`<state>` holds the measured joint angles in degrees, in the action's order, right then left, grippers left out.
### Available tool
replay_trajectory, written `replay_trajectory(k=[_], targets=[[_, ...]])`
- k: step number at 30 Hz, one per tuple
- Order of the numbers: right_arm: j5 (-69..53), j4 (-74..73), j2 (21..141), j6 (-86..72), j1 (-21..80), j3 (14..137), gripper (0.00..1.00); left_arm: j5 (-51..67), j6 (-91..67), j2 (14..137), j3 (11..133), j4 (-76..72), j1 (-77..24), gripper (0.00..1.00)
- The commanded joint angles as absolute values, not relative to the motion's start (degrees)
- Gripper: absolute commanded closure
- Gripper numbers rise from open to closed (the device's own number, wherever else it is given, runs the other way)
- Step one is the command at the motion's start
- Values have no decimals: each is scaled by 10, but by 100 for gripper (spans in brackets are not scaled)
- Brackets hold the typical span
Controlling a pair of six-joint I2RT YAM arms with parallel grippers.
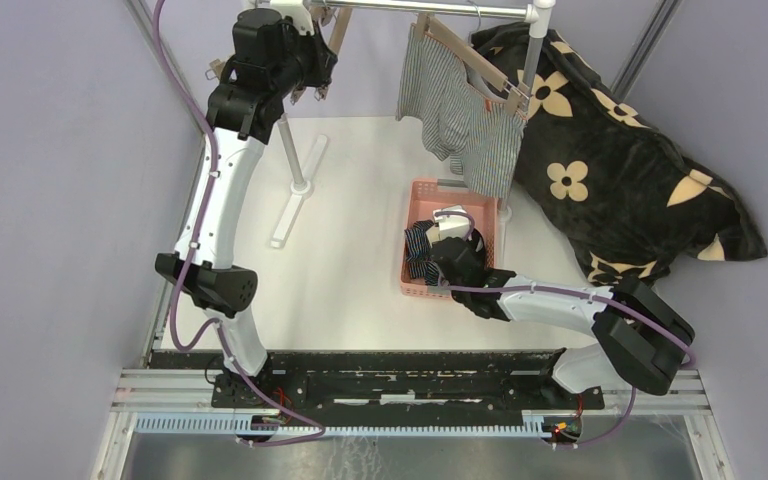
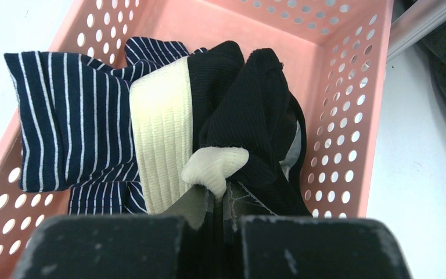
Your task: Remove the underwear clipped to the hanger
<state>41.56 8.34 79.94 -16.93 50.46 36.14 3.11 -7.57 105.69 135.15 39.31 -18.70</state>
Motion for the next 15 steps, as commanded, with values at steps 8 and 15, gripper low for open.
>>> replay_trajectory(k=[8,15], targets=[[448,107,817,-178,503,380,99,42,-88,1012,1295,343,-184,80],[458,109,839,-165,502,407,37,29,-84,975,1270,335,-184,79]])
